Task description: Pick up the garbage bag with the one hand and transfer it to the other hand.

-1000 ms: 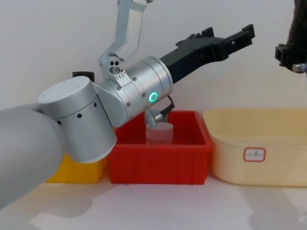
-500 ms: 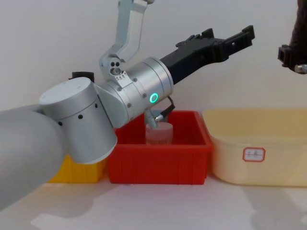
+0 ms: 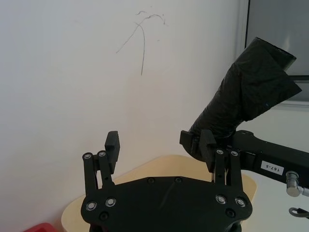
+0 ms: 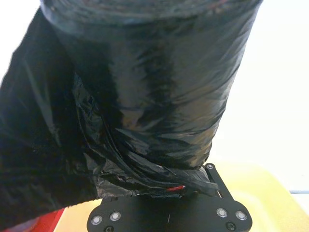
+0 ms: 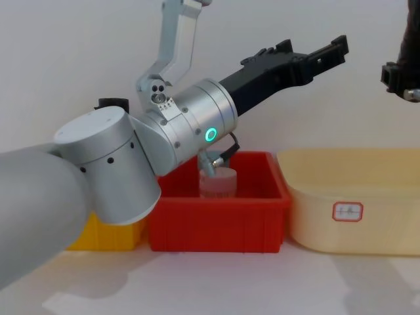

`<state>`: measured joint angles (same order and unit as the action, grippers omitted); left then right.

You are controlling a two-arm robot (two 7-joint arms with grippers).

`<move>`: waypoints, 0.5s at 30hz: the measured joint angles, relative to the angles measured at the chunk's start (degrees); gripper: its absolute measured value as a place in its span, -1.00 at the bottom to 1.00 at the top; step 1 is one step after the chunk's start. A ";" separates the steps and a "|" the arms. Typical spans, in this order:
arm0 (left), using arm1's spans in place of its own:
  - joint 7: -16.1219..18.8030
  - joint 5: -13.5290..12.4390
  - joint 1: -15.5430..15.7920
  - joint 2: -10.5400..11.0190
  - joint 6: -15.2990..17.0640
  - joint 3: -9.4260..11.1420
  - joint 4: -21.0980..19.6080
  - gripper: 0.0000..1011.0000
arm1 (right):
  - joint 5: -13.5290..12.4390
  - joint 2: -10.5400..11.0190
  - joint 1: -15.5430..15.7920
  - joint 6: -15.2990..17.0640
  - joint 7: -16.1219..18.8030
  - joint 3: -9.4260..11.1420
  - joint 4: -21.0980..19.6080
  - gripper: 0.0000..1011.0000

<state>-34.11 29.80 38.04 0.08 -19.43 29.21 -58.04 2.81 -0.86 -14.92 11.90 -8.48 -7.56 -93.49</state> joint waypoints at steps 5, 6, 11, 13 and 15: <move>0.00 0.00 0.00 0.00 0.00 0.00 0.00 0.98 | 0.00 -0.01 0.00 0.00 -0.03 0.03 0.00 -0.10; 0.00 0.00 0.00 -0.01 0.00 0.00 0.00 0.98 | 0.00 -0.01 0.01 0.00 -0.04 0.03 0.00 -0.10; 0.00 0.00 0.00 -0.01 0.00 0.00 0.00 0.98 | 0.00 -0.01 0.00 0.00 -0.06 0.04 0.00 -0.10; 0.00 0.00 0.00 -0.01 0.00 0.00 0.00 0.98 | 0.00 -0.02 0.00 0.00 -0.06 0.04 0.00 -0.10; -0.01 0.00 0.00 -0.01 0.00 0.00 0.00 0.98 | 0.02 0.01 -0.02 0.01 -0.05 0.04 0.00 -0.10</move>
<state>-34.12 29.80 38.04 0.08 -19.43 29.21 -58.04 2.82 -0.85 -14.94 11.91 -8.53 -7.52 -93.49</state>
